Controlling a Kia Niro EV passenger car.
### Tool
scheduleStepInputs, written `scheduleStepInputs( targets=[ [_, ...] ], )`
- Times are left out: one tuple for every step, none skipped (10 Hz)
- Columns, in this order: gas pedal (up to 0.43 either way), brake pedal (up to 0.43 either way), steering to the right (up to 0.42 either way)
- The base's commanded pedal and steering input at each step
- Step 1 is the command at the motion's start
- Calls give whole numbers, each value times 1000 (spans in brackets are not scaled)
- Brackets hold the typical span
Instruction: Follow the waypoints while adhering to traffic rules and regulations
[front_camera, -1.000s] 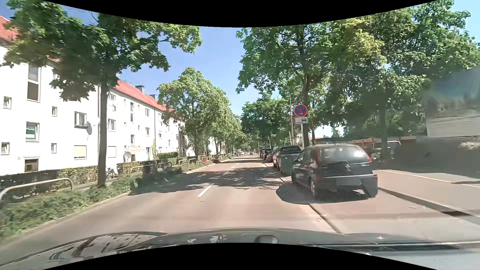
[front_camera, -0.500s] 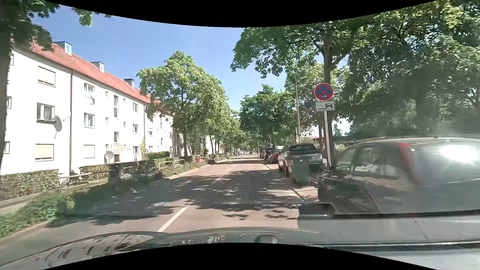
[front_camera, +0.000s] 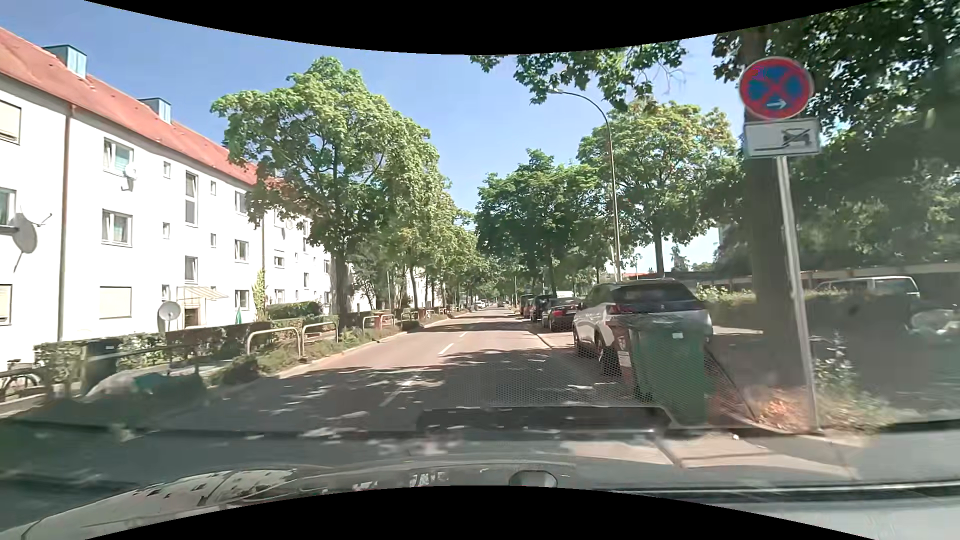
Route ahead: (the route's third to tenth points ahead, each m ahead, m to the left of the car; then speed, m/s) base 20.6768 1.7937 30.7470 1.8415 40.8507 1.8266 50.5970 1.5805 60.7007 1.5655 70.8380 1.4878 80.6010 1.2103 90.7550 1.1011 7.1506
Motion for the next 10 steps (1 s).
scheduleStepInputs(
  targets=[
    [98,0,2],
    [98,0,2],
    [98,0,2],
    [98,0,2],
    [98,0,2],
    [98,0,0],
    [98,0,0],
    [98,0,0],
    [98,0,0],
    [98,0,-1]
  ],
)
